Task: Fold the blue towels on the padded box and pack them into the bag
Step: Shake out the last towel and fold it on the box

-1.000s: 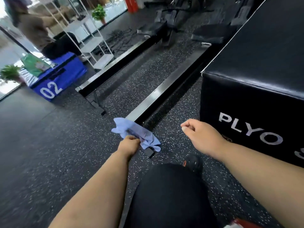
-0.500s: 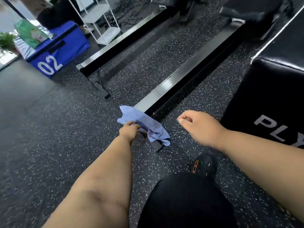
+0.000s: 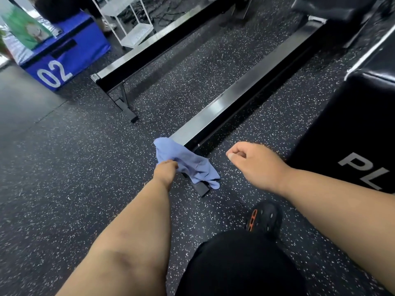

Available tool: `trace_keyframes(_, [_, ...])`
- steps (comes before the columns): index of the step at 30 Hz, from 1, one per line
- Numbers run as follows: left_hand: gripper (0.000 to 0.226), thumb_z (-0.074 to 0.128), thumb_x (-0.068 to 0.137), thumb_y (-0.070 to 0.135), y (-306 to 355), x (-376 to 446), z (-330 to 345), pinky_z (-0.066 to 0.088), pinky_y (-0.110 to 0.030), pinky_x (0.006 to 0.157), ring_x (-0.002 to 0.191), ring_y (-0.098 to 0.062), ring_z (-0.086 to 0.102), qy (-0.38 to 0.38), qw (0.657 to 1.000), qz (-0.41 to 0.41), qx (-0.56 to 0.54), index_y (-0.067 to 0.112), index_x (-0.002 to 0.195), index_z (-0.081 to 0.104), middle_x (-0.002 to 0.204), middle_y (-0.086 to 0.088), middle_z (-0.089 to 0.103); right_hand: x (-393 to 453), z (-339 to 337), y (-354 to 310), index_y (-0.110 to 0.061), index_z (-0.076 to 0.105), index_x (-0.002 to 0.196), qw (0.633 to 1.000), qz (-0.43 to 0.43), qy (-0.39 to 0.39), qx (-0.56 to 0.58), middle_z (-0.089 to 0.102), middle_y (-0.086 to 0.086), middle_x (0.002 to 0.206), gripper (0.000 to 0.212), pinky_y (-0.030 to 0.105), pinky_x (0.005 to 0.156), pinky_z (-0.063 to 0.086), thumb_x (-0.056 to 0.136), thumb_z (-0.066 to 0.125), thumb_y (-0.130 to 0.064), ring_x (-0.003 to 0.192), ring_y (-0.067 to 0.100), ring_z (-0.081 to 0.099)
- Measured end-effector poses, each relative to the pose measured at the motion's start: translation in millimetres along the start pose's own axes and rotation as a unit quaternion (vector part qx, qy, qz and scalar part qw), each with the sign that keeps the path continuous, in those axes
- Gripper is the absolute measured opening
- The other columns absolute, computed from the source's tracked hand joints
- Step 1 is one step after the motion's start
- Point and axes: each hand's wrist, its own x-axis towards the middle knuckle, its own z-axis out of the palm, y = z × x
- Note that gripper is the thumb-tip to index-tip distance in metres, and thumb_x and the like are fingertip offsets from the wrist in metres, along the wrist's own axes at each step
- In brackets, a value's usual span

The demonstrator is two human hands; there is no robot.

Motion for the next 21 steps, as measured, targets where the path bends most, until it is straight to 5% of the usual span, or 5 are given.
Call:
trace_keyframes(6, [0.023,0.046,0.087,0.012,9,-33,-13,0.022,-0.029,0.054,0.062,-0.019,0.026,0.046,0.996,0.059,-0.044,0.021,0.067,0.040,0.067,-0.001,0.036,-3,-1,-14,-0.033,0.064,0.097,1.000,-0.001,0.014,0.008,0.068,-0.006,0.077,0.018,0.039,0.064,0.054,0.105,0.050,-0.041,0.062,0.013,0.059])
trace_keyframes(9, [0.018,0.053,0.090,0.023,24,-56,-21,0.041,-0.030,0.061,0.067,-0.016,0.050,0.044,0.991,0.119,-0.050,0.019,0.089,0.071,0.079,0.008,0.061,-10,-4,-22,-0.034,0.064,0.097,1.000,0.002,0.023,0.019,0.066,-0.007,0.075,0.016,0.041,0.064,0.054,0.105,0.051,-0.040,0.059,0.013,0.057])
trace_keyframes(12, [0.032,0.059,0.097,0.020,45,-87,-24,0.054,-0.030,0.091,0.099,-0.010,0.067,0.033,0.982,0.177,-0.047,0.024,0.124,0.075,0.115,0.010,0.074,-24,-10,-28,-0.036,0.063,0.100,0.999,0.008,0.045,0.014,0.066,-0.009,0.078,0.014,0.040,0.064,0.055,0.104,0.051,-0.041,0.059,0.014,0.060])
trace_keyframes(16, [0.022,0.065,0.094,0.025,73,-143,-19,0.054,-0.030,0.087,0.094,-0.015,0.071,0.000,0.966,0.256,-0.025,0.033,0.110,0.077,0.111,0.011,0.077,-54,-22,-31,-0.038,0.063,0.111,0.996,0.011,0.088,0.012,0.067,-0.010,0.090,0.014,0.039,0.073,0.055,0.102,0.054,-0.044,0.075,0.014,0.065])
trace_keyframes(21, [0.011,0.070,0.096,0.021,97,-233,-15,0.055,-0.026,0.084,0.085,-0.003,0.070,-0.049,0.935,0.349,-0.030,0.026,0.100,0.079,0.098,0.012,0.078,-101,-40,-38,-0.038,0.059,0.129,0.988,0.004,0.150,0.037,0.061,-0.010,0.113,0.030,0.033,0.074,0.051,0.100,0.060,-0.044,0.081,0.017,0.065])
